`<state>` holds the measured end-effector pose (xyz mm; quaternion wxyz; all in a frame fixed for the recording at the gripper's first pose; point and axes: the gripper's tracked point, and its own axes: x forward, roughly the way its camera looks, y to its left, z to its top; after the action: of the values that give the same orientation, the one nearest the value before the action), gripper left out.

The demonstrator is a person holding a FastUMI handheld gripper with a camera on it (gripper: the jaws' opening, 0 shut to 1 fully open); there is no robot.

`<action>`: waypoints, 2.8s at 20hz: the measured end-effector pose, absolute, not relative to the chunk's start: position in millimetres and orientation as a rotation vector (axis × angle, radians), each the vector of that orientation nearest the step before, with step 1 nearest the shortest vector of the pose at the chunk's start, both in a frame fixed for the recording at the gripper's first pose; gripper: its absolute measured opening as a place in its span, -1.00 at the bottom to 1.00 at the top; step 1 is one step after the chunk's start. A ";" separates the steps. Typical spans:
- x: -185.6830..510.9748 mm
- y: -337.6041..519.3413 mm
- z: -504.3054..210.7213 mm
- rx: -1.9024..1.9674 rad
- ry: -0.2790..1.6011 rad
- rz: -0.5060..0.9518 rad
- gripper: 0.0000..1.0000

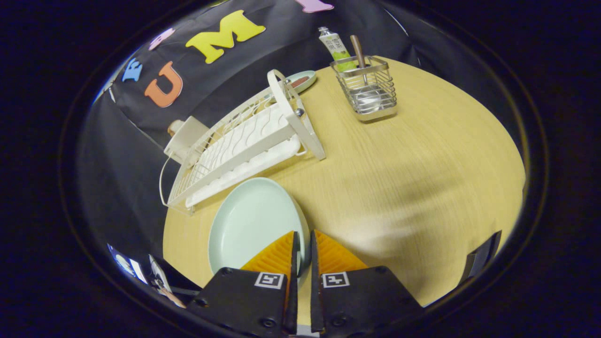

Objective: Take the plate from the dish rack, then take the spoon from the basket and place it into the plate.

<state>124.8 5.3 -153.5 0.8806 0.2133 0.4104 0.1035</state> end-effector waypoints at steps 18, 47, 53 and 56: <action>148.7 -79.4 -125.1 0.171 0.543 0.004 0.97; 408.0 -150.1 -18.3 0.098 0.308 -0.049 0.59; 406.6 -132.6 -16.9 0.145 0.320 -0.014 -0.60; 391.3 -130.1 -0.7 0.155 0.282 -0.026 -0.65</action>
<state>391.3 -130.1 -0.7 0.9870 0.0771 0.1404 -0.0132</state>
